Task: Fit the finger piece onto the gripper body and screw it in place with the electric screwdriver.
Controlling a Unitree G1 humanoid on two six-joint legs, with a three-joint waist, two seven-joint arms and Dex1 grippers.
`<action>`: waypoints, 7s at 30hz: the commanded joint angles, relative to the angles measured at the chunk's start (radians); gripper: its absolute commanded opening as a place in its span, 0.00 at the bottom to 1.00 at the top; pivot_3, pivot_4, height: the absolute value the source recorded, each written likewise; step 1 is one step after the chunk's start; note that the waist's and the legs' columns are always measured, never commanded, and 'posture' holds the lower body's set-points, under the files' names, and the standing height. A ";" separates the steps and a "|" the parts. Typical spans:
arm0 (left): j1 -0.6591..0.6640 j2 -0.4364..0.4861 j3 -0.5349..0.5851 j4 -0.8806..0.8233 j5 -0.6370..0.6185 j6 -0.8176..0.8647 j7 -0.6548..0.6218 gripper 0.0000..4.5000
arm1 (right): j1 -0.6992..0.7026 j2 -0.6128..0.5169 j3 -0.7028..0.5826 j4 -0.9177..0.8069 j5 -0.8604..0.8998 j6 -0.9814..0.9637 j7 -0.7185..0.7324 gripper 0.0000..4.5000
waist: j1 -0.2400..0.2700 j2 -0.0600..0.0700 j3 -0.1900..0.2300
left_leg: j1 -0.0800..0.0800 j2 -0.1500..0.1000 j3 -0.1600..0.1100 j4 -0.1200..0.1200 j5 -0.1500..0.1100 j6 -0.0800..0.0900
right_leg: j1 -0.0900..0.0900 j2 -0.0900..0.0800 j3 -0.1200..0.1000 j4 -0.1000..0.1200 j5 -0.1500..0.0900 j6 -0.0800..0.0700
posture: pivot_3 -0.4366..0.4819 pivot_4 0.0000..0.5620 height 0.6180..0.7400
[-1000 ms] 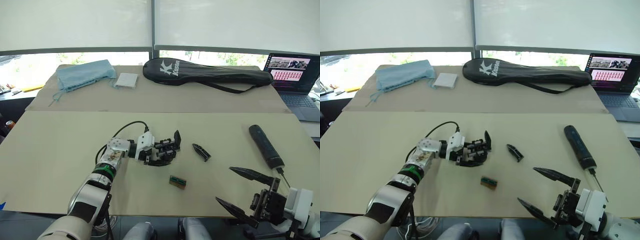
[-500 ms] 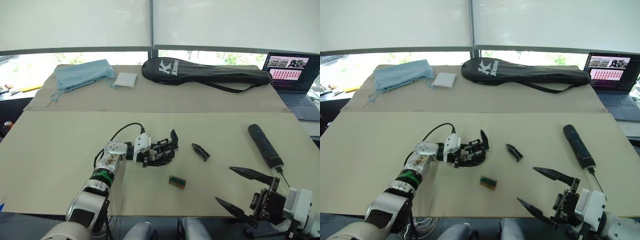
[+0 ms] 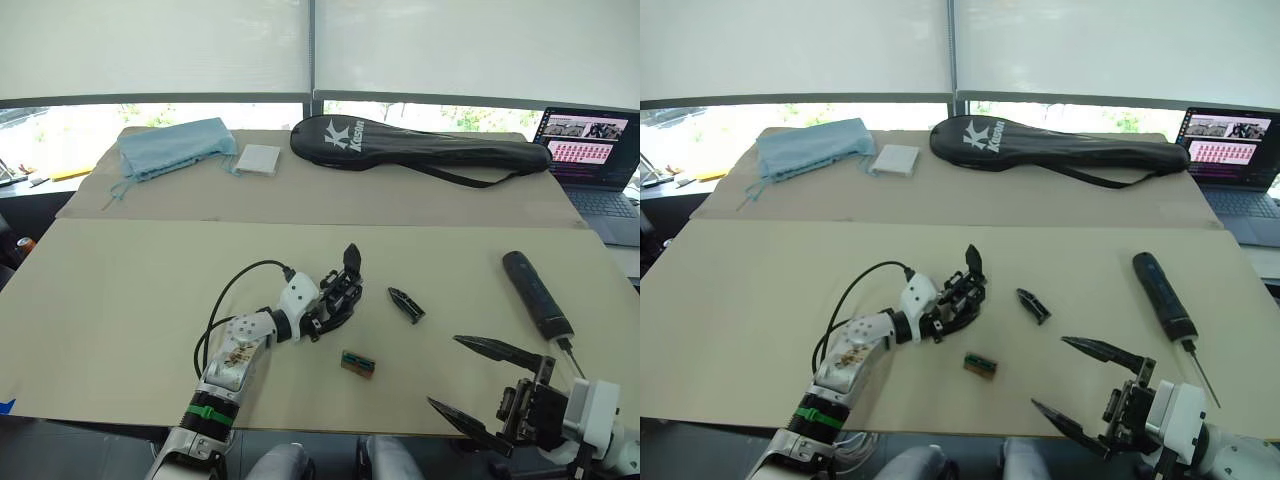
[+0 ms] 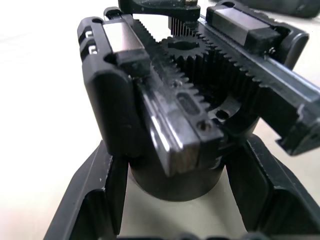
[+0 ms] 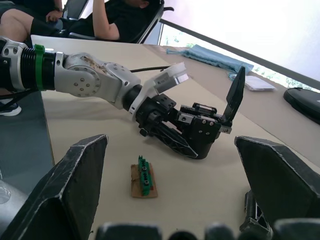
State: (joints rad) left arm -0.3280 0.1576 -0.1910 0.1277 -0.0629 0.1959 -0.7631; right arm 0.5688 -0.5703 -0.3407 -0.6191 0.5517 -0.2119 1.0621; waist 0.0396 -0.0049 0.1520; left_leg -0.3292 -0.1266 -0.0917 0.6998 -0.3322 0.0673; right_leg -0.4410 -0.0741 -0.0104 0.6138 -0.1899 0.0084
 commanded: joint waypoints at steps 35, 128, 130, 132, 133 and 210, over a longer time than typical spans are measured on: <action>-0.302 0.217 -0.001 0.468 -0.168 -0.303 -0.610 0.99 | 0.007 -0.015 0.005 -0.025 0.022 -0.014 0.002 1.00 | 0.002 0.001 -0.001 | 0.002 -0.001 0.000 0.000 0.000 -0.001 | 0.002 -0.001 -0.002 -0.001 0.000 0.000 | 0.48 0.27 1.00; 0.123 0.441 0.245 0.035 -0.390 -0.147 -0.537 0.99 | 0.355 0.093 -0.212 -0.055 -0.056 0.109 -0.247 1.00 | -0.002 0.004 -0.003 | 0.005 0.001 0.000 -0.004 0.000 -0.001 | 0.002 0.000 0.000 0.002 -0.001 -0.001 | 0.48 0.27 1.00; 0.107 0.470 0.276 0.047 -0.429 -0.147 -0.588 0.99 | 0.381 0.107 -0.224 -0.066 -0.073 0.156 -0.288 1.00 | -0.002 0.004 -0.003 | 0.005 0.000 0.000 -0.005 0.000 -0.001 | 0.002 0.001 0.000 0.002 -0.001 -0.002 | 0.48 0.27 1.00; 0.093 0.503 0.298 0.039 -0.449 -0.126 -0.615 0.99 | 0.387 0.110 -0.228 -0.071 -0.085 0.178 -0.307 1.00 | 0.001 0.005 -0.003 | 0.007 0.000 0.000 -0.005 -0.002 -0.004 | 0.002 0.000 0.000 0.000 -0.002 -0.001 | 0.48 0.27 1.00; 0.089 0.515 0.304 0.033 -0.458 -0.108 -0.624 0.99 | 0.385 0.111 -0.229 -0.070 -0.088 0.181 -0.310 1.00 | 0.000 0.004 -0.003 | 0.008 0.000 0.000 -0.004 -0.004 -0.008 | 0.003 -0.001 0.000 0.000 -0.002 0.000 | 0.48 0.27 1.00; 0.042 0.440 0.331 -0.413 -0.737 0.245 -0.362 1.00 | -0.957 -0.237 0.120 -0.053 -0.015 1.555 -0.538 0.25 | -0.019 -0.002 -0.001 | -0.020 0.001 0.002 0.012 0.002 0.000 | -0.017 -0.001 -0.004 0.002 0.008 -0.005 | 0.48 0.27 1.00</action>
State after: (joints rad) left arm -0.2438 0.6133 0.1263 -0.2457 -0.7552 0.4086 -1.1832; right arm -0.3956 -0.8253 -0.0920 -0.5815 0.5179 1.3878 0.5377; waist 0.0204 -0.0071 0.1512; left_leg -0.3489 -0.1259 -0.0897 0.7120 -0.3306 0.0672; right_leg -0.4580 -0.0750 -0.0140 0.6162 -0.1823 0.0034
